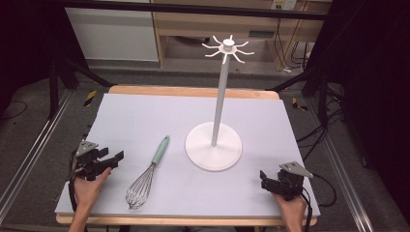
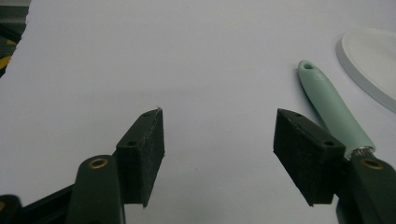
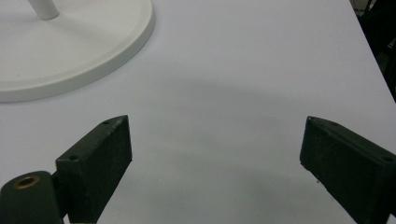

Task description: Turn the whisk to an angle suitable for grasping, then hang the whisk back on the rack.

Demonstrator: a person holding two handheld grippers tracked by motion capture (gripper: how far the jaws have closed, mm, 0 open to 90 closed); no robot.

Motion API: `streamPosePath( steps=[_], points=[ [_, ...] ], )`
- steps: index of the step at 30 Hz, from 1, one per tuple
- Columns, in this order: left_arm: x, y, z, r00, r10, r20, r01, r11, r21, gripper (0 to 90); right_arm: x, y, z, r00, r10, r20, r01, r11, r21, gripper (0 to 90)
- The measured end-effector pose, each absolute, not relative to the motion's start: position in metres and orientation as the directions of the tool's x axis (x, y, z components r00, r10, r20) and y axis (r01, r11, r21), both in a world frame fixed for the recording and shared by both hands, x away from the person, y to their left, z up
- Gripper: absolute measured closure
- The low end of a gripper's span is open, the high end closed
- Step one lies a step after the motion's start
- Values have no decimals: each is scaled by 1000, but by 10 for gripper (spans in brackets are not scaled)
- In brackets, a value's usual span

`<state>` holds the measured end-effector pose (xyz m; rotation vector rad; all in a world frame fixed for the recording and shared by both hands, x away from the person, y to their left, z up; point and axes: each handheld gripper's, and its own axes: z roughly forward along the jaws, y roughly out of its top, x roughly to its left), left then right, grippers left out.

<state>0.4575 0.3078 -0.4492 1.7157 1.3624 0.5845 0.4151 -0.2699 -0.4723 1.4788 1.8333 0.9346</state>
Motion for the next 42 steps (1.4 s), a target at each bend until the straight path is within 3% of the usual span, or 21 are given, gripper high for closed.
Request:
streamPosePath(
  steps=[11,17,42],
  points=[
    [451,284,-439,378,925,-42,522,-175,835,390,412,-266,-472,-216,976,-35,562,153,813,92],
    [449,276,-434,418,904,-91,539,-166,826,402,411,-265,-472,-222,974,-39,565,161,809,92],
    [460,243,-407,497,866,-52,538,-260,801,349,412,-260,-471,-227,972,-66,566,186,803,92]
  ],
)
